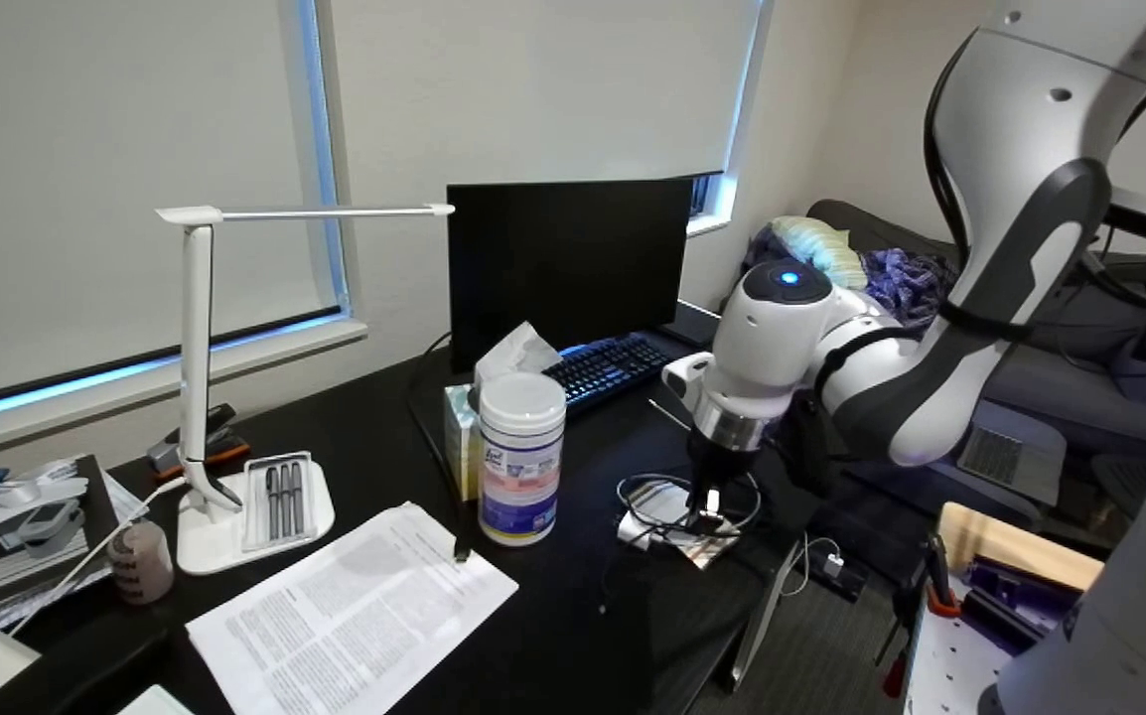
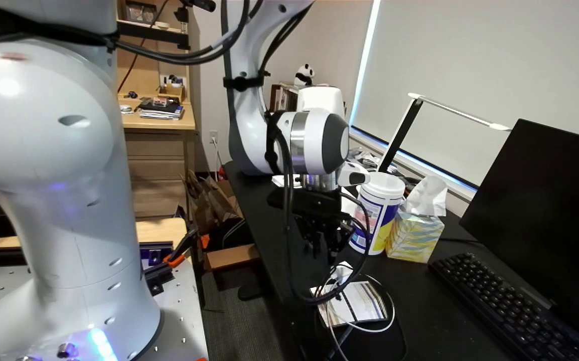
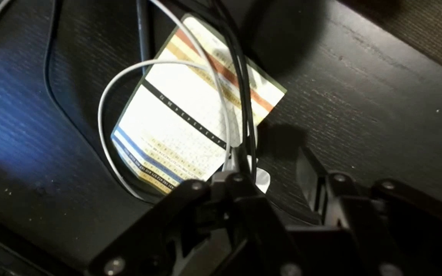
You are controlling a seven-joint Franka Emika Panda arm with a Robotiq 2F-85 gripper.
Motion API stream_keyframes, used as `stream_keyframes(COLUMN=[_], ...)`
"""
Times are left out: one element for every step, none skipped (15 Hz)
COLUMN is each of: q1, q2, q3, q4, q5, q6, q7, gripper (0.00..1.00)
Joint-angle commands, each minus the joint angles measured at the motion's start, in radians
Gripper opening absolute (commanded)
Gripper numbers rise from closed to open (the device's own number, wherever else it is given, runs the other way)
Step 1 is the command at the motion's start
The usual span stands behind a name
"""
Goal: Move the black cable on the right side of the desk to the left
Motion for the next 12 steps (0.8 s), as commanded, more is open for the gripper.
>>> stream_keyframes(q1=[-0.067, -0.083, -0.090, -0.100, -0.110, -0.117, -0.122, -0.120, -0.114, -0.105, -0.102, -0.171], q2=[0.007, -0.018, -0.050, -0.080, -0.100, -0.125, -0.146, -0.173, -0.202, -0.237, -0.263, -0.292], q3=[-0.007, -0.033, -0.066, -0.090, -0.109, -0.122, -0.131, -0.130, -0.133, -0.127, -0.120, -0.039], q4=[-0.004, 0.002, 0.011, 0.014, 0.022, 0.028, 0.028, 0.019, 0.016, 0.019, 0.026, 0.029], q5=[0.183, 0.184, 0.157, 0.146, 0.148, 0.152, 0.170, 0.205, 0.213, 0.215, 0.199, 0.202], q6=[0.033, 0.030, 0.016, -0.004, -0.023, -0.052, -0.060, -0.082, -0.114, -0.192, -0.251, -0.299], q7=[-0.044, -0.021, 0.013, 0.032, 0.038, 0.027, 0.018, 0.004, 0.018, 0.021, 0.042, 0.045], gripper=[0.69, 0.75, 0.83, 0.88, 0.96, 0.98, 1.00, 1.00, 1.00, 1.00, 1.00, 1.00])
